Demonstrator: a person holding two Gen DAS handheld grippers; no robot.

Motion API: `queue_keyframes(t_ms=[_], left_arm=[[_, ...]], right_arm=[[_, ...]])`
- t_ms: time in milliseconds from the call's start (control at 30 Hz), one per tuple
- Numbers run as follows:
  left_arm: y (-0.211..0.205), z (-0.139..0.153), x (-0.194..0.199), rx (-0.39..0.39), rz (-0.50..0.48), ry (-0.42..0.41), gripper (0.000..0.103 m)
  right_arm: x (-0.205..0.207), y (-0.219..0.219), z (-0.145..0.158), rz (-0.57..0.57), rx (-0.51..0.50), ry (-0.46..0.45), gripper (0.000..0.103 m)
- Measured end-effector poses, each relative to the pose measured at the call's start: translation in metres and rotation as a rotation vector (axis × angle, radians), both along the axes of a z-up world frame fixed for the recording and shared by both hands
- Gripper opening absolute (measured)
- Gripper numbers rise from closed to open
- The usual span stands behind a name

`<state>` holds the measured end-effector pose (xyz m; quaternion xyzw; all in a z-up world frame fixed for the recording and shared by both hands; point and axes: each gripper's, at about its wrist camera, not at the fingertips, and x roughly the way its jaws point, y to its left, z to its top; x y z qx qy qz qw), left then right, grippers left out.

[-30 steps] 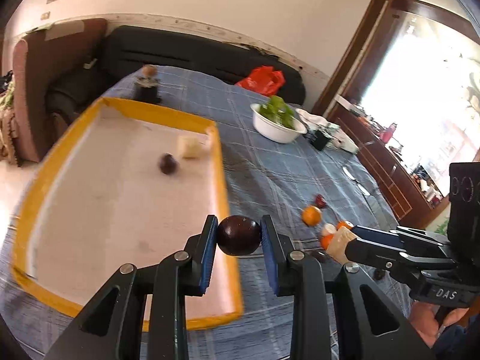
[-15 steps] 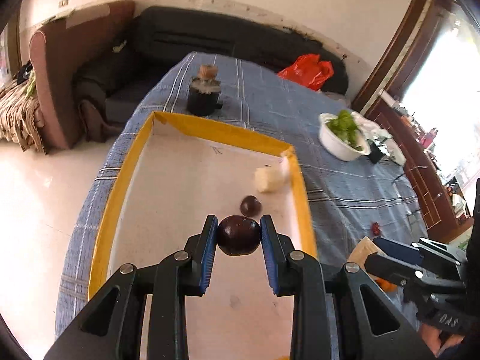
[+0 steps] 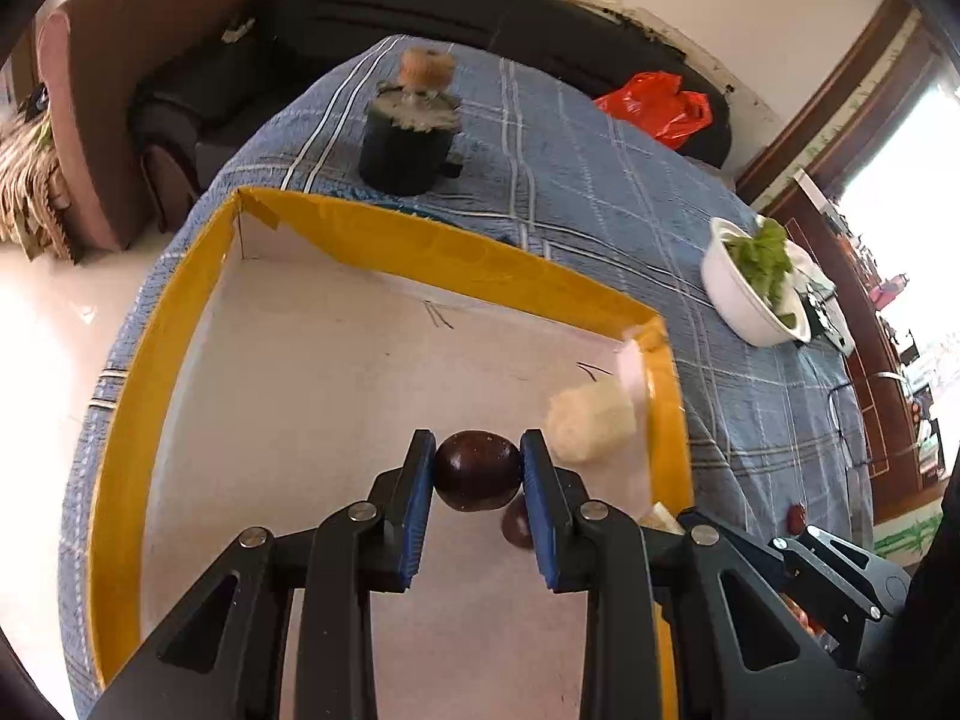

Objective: Organize fruits
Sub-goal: 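Carry the plum in the left tool while the right tool carries the chunk to the tray, then open the left tool to release the plum while the right tool releases the chunk, then grasp a tangerine with the left tool while the right tool grasps a red date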

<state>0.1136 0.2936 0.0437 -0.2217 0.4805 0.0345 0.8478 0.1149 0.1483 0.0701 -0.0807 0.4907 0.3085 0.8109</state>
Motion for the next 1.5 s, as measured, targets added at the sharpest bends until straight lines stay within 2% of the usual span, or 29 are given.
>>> queue_keyframes(t_ms=[133,333,467,833,867,933,1000,1133,1267,1400,1500], left_arm=[[0.003,-0.013,0.005,-0.041,-0.002,0.011,0.028],[-0.001,-0.017,0.004,-0.059,-0.018,0.007,0.028],[-0.003,-0.015,0.001,-0.054,-0.018,-0.004,0.028],[-0.002,-0.020,-0.007,-0.071,0.012,0.009,0.029],[-0.001,-0.020,-0.008,-0.073,0.015,0.009,0.029],[-0.001,-0.018,-0.013,-0.083,0.027,0.001,0.047],[-0.001,-0.016,-0.018,-0.083,0.036,-0.012,0.050],[-0.004,-0.009,-0.032,-0.096,0.049,-0.028,0.050],[-0.022,0.017,-0.059,-0.056,0.033,-0.100,0.050],[-0.050,0.042,-0.084,-0.046,-0.014,-0.180,0.050],[-0.082,0.053,-0.101,-0.071,-0.076,-0.230,0.050]], right_arm=[[0.011,0.002,-0.006,-0.004,0.021,0.013,0.032],[0.017,0.010,-0.016,-0.008,0.006,0.014,0.032],[0.020,0.008,-0.020,-0.013,0.035,0.025,0.032],[0.010,-0.012,-0.004,-0.014,0.086,-0.002,0.038],[0.007,-0.019,-0.001,-0.018,0.101,0.002,0.038],[0.000,-0.029,0.005,-0.020,0.130,0.007,0.039],[-0.012,-0.044,0.011,-0.021,0.157,0.007,0.041],[-0.040,-0.077,0.021,-0.013,0.213,0.021,0.042],[-0.070,-0.123,0.033,-0.006,0.286,0.004,0.042],[-0.084,-0.186,0.045,-0.071,0.365,-0.018,0.042],[-0.084,-0.240,0.048,-0.158,0.422,-0.025,0.045]])
